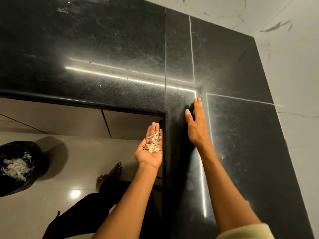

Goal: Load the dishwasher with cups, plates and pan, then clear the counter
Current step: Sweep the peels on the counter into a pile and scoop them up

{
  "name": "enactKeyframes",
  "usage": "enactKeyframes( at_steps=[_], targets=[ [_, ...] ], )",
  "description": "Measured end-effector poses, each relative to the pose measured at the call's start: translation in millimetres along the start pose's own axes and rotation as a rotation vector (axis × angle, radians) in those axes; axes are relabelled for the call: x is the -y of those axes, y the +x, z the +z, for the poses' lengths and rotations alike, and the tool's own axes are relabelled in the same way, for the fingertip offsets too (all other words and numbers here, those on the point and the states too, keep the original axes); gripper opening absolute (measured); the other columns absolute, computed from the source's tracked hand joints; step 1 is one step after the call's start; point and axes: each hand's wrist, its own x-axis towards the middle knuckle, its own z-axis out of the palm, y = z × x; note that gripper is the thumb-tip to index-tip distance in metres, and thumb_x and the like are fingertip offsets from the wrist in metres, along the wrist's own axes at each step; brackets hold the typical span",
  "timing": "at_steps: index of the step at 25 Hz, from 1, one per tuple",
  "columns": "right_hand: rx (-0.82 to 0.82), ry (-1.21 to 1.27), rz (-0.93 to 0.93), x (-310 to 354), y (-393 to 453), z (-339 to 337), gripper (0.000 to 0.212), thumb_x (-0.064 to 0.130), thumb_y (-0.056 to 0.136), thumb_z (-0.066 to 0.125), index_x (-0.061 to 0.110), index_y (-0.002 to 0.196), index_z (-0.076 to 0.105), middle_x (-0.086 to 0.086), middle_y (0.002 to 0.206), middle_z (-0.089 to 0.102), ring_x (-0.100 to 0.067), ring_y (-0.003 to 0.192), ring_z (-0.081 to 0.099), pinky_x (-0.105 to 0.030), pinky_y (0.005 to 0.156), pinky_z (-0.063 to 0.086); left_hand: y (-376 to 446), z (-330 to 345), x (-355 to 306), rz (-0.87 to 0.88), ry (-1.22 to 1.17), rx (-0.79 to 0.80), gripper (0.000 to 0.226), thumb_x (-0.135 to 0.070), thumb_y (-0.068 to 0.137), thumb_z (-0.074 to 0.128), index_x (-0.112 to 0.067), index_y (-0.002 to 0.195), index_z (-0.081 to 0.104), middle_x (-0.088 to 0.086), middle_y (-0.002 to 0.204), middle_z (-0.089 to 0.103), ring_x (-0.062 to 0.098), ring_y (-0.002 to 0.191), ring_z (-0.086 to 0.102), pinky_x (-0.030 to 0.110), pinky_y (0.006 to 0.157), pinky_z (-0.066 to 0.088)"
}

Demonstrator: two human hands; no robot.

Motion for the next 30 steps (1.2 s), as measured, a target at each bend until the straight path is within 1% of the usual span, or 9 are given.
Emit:
enactKeyframes(
  at_steps=[4,8,11,14,18,22,24,26,30],
  targets=[
    [0.049,-0.181,-0.1,1,-16,24,0.066,0.042,0.102,0.035,0.012,0.159,0.021,-0.003,0.168,0.009,-0.014,0.155,0.003,-0.042,0.127,0.003,1,4,-1,0.001,0.008,-0.003,0.05,-0.007,0.09,0.027,0.01,0.132,0.05,0.027,0.133,0.059,0.041,0.128,0.052,0.05,0.114,0.033],
    [0.113,-0.05,-0.206,23,-100,46,0.062,0.043,0.104,0.034,0.014,0.158,0.027,0.002,0.167,0.017,-0.008,0.155,0.007,-0.035,0.127,0.003,-1,6,-2,-0.032,0.024,0.019,0.053,-0.007,0.083,0.032,0.01,0.128,0.054,0.026,0.131,0.06,0.038,0.132,0.048,0.048,0.112,0.032],
    [0.148,0.155,-0.222,36,-138,48,0.053,0.028,0.105,0.043,0.012,0.154,0.037,0.004,0.162,0.032,-0.011,0.152,0.022,-0.037,0.125,0.017,-7,9,-4,-0.057,0.06,0.041,0.054,-0.009,0.084,0.033,0.007,0.132,0.053,0.022,0.137,0.058,0.036,0.127,0.052,0.047,0.112,0.032],
    [0.021,0.281,-0.17,37,-143,37,0.049,0.015,0.101,0.05,0.009,0.15,0.045,0.002,0.157,0.042,-0.013,0.148,0.033,-0.04,0.122,0.028,-10,11,-3,-0.04,0.051,0.034,0.054,-0.008,0.081,0.033,0.009,0.128,0.054,0.025,0.132,0.06,0.038,0.128,0.051,0.048,0.108,0.036],
    [-0.134,0.118,-0.003,13,-133,31,0.057,0.03,0.102,0.043,0.013,0.156,0.034,0.005,0.164,0.026,-0.007,0.152,0.019,-0.046,0.124,0.021,-17,8,-1,-0.03,0.082,-0.007,0.052,-0.008,0.082,0.031,0.01,0.124,0.055,0.028,0.128,0.062,0.039,0.128,0.052,0.047,0.112,0.035],
    [-0.036,-0.023,-0.077,15,-136,48,0.062,0.04,0.102,0.035,0.015,0.158,0.027,0.004,0.167,0.015,-0.006,0.154,0.007,-0.041,0.127,0.006,-27,6,-4,-0.042,0.112,0.014,0.053,-0.009,0.081,0.032,0.009,0.126,0.054,0.027,0.128,0.062,0.04,0.12,0.057,0.048,0.113,0.034],
    [0.05,0.161,-0.137,30,-147,56,0.056,0.033,0.103,0.042,0.014,0.155,0.036,0.003,0.163,0.029,-0.008,0.153,0.019,-0.039,0.127,0.011,-34,4,-6,-0.067,0.134,0.022,0.054,-0.011,0.083,0.032,0.009,0.129,0.054,0.026,0.131,0.06,0.04,0.122,0.056,0.049,0.112,0.034],
    [0.068,0.397,-0.153,42,-158,60,0.048,0.02,0.101,0.05,0.011,0.148,0.048,0.001,0.154,0.046,-0.013,0.146,0.038,-0.04,0.122,0.028,-44,5,-7,-0.089,0.148,0.026,0.055,-0.012,0.085,0.031,0.007,0.132,0.052,0.024,0.137,0.057,0.038,0.128,0.052,0.047,0.11,0.034],
    [-0.139,0.659,0.007,46,-172,57,0.043,0.017,0.099,0.05,0.007,0.14,0.056,-0.002,0.144,0.058,-0.014,0.136,0.051,-0.036,0.114,0.041,-65,5,-19,-0.077,0.11,-0.021,0.051,-0.011,0.093,0.026,0.008,0.133,0.051,0.027,0.134,0.058,0.041,0.126,0.052,0.048,0.117,0.03]
  ],
)
